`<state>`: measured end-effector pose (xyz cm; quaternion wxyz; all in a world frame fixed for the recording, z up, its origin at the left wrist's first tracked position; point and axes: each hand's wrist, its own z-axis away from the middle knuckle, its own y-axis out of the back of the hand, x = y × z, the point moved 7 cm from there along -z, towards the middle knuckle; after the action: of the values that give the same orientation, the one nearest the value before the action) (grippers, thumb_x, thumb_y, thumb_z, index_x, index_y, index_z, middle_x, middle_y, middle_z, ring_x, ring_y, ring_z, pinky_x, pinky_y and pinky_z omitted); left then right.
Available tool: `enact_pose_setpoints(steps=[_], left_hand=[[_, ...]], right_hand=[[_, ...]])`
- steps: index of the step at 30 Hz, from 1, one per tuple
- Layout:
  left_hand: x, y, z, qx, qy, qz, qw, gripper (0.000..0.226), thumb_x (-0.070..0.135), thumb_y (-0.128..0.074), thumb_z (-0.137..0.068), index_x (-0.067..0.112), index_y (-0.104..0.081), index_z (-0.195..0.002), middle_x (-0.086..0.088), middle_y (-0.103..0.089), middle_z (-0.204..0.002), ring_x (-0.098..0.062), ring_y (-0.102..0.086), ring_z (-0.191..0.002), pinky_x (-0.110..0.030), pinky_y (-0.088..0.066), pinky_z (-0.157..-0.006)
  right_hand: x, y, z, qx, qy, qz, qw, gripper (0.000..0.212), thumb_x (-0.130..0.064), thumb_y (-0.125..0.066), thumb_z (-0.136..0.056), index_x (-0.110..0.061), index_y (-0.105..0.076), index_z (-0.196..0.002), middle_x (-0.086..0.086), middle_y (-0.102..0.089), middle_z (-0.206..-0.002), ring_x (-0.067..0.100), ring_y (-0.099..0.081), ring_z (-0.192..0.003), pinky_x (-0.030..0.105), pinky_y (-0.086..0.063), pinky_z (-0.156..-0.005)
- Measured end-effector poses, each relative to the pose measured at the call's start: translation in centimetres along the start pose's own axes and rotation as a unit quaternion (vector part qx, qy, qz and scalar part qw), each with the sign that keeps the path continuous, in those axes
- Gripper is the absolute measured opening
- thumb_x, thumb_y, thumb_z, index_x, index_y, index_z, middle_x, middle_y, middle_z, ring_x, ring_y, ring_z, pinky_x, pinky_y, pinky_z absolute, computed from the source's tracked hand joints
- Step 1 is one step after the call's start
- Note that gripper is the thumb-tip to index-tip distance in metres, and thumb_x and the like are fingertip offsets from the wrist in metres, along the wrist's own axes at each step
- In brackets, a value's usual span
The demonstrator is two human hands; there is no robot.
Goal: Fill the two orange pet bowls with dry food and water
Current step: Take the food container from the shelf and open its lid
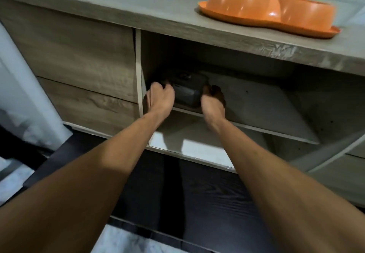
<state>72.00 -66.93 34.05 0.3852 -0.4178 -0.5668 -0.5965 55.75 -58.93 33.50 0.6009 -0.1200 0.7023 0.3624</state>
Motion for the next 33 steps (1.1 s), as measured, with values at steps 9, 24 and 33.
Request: enact_pose_setpoints(steps=[9, 24, 33], left_hand=[[0.6, -0.9, 0.4, 0.038, 0.077, 0.057, 0.995, 0.039, 0.019, -0.052, -0.097, 0.000, -0.052, -0.132, -0.019, -0.055, -0.132, -0.033, -0.054, -0.118, -0.033, -0.041, -0.094], [5.8, 9.1, 15.6, 0.035, 0.173, 0.013, 0.984, 0.031, 0.031, -0.060, -0.092, 0.001, -0.065, -0.092, -0.021, -0.069, -0.097, -0.037, -0.063, -0.097, -0.035, -0.048, -0.082], [17.1, 16.6, 21.8, 0.056, 0.171, 0.000, 0.984, 0.026, 0.027, -0.056, -0.094, 0.005, -0.058, -0.080, 0.001, -0.051, -0.068, -0.010, -0.045, -0.061, -0.022, -0.028, -0.052]], right_hand=[[0.1, 0.5, -1.6, 0.002, -0.027, 0.043, 0.999, 0.041, -0.032, -0.034, -0.105, -0.010, -0.052, -0.135, 0.015, -0.055, -0.136, 0.031, -0.052, -0.123, 0.029, -0.037, -0.095], [-5.5, 8.6, 13.9, -0.054, -0.194, -0.051, 0.978, 0.032, -0.029, -0.047, -0.096, -0.018, -0.062, -0.122, 0.008, -0.066, -0.119, 0.028, -0.061, -0.110, 0.041, -0.049, -0.099], [-16.4, 15.0, 19.5, -0.086, -0.186, -0.083, 0.975, 0.030, -0.024, -0.043, -0.098, -0.019, -0.060, -0.122, 0.005, -0.063, -0.120, 0.024, -0.058, -0.108, 0.039, -0.047, -0.097]])
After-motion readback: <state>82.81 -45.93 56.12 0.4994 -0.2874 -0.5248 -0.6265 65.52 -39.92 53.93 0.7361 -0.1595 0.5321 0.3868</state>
